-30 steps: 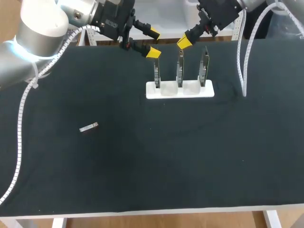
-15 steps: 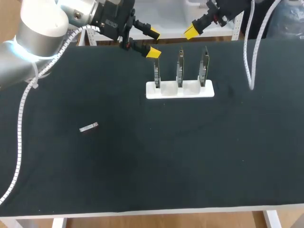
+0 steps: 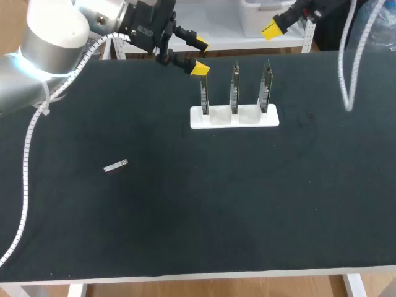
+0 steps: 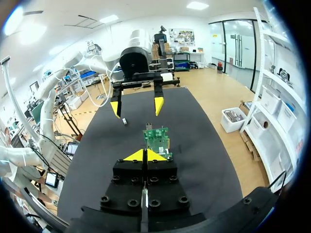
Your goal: Pick up the optical module with the left hand, and insert it into the network port with the right hand.
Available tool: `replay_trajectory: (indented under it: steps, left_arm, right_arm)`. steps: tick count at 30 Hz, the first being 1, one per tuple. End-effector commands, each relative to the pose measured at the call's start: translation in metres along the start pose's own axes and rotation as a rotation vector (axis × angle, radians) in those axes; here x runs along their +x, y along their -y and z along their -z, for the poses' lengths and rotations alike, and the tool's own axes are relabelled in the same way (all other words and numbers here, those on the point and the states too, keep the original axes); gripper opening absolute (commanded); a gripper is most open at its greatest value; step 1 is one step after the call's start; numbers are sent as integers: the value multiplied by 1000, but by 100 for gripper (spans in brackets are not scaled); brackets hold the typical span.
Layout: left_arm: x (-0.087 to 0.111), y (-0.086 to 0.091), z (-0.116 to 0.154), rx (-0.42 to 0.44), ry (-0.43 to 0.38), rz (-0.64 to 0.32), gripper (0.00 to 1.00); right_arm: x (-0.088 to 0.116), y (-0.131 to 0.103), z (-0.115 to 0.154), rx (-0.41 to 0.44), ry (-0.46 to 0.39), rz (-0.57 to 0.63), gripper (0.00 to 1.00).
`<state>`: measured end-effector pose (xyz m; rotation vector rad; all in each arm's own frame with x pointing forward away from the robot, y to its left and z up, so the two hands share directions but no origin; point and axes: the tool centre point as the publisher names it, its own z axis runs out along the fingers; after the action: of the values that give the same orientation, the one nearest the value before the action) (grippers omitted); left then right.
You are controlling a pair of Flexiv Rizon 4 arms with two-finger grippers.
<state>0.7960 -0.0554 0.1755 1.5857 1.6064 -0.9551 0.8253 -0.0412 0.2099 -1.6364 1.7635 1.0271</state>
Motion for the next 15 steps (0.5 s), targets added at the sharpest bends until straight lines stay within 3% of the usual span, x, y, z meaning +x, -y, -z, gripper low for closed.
replay_trajectory:
  steps: [1,15]
  left_arm:
    - [0,-1,0,2,-1,-1,100]
    - [0,-1,0,2,-1,-1,100]
  right_arm:
    - [9,-16,13,45,18,-1,0]
    - [35,-35,36,101,28,-43,0]
